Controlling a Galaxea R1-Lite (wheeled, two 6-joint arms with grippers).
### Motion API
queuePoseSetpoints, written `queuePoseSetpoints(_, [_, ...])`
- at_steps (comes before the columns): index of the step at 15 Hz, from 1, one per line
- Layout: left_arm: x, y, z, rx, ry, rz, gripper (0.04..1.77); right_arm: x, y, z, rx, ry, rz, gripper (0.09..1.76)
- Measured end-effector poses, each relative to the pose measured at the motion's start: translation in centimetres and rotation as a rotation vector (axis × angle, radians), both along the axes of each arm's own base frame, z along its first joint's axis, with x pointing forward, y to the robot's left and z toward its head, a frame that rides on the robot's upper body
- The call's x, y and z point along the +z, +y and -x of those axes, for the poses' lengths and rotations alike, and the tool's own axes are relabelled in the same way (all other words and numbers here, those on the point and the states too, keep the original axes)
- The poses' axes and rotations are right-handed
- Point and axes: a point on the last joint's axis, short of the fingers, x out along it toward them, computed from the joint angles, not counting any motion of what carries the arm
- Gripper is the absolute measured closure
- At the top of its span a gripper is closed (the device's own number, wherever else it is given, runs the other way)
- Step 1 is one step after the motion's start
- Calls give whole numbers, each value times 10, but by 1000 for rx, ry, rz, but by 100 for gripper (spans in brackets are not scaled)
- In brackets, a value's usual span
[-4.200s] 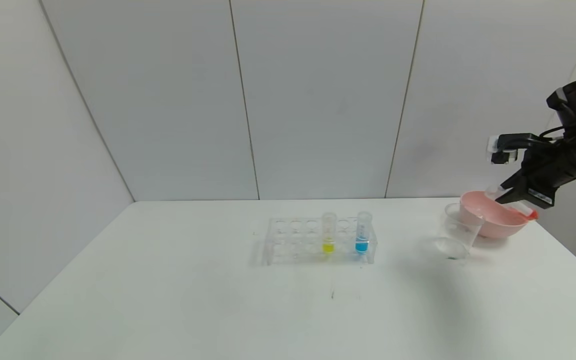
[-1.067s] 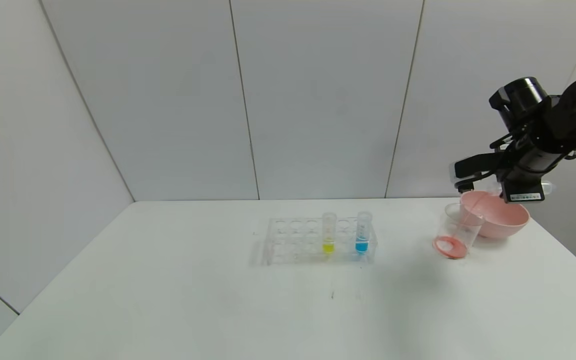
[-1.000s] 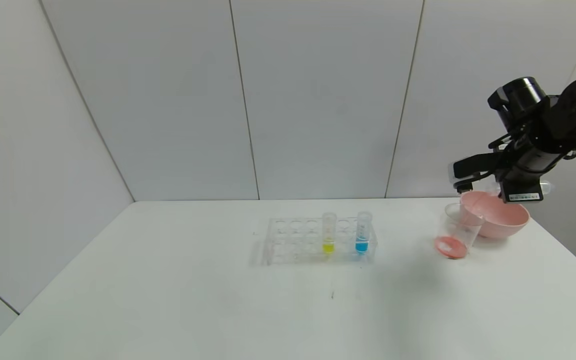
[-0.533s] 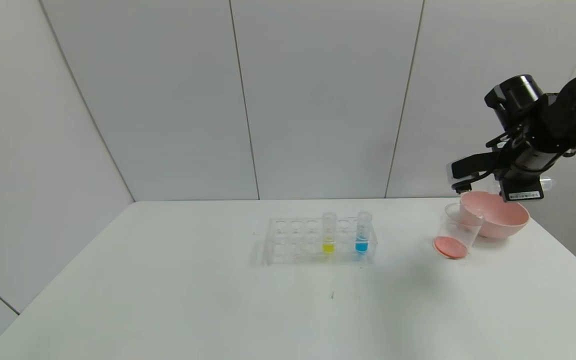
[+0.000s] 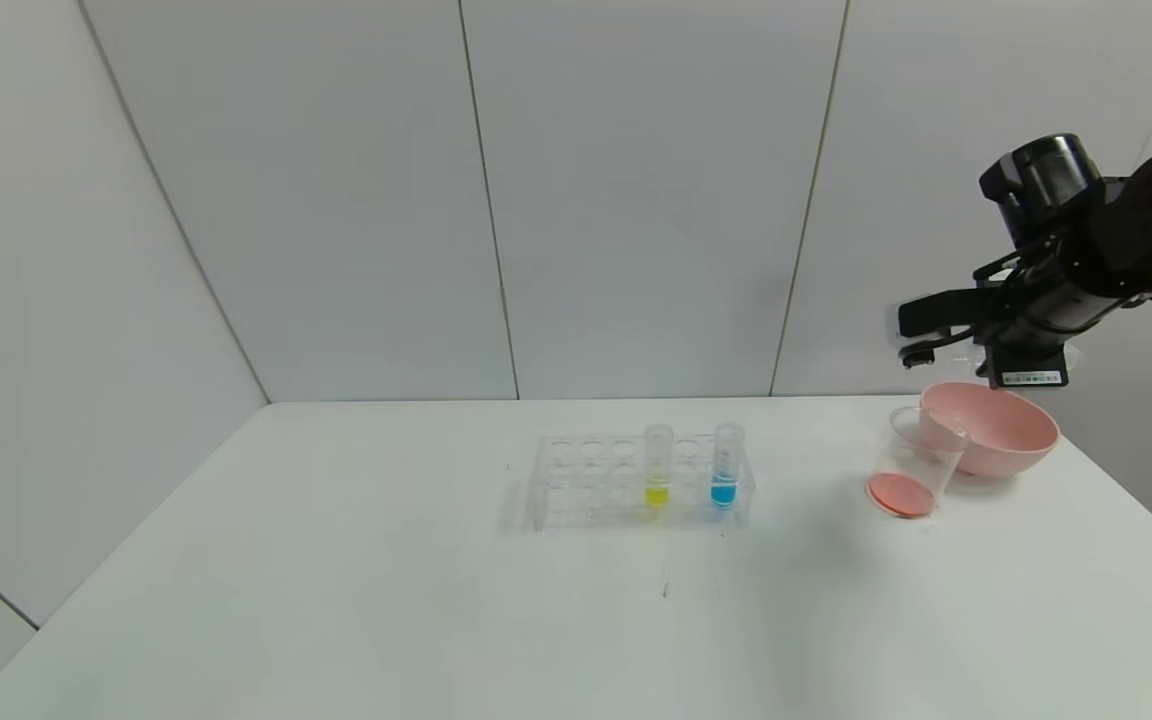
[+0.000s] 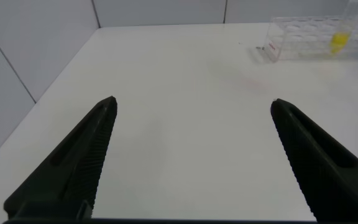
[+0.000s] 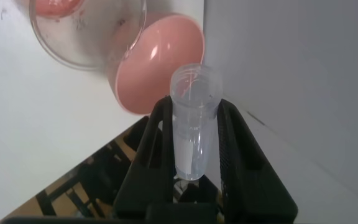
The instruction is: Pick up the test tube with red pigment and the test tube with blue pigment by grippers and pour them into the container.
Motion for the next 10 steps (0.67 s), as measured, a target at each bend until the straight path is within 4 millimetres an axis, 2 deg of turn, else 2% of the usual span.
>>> queuePoseSetpoints(4, [0, 0, 0, 0, 0, 0, 5, 7, -15, -2, 73, -53, -242, 136])
queuePoseSetpoints(7, [0, 0, 0, 0, 0, 0, 5, 12, -25, 2, 85, -57, -546, 136])
queuePoseSetpoints(10, [0, 0, 0, 0, 0, 0, 5, 19, -34, 3, 89, -46, -922, 136])
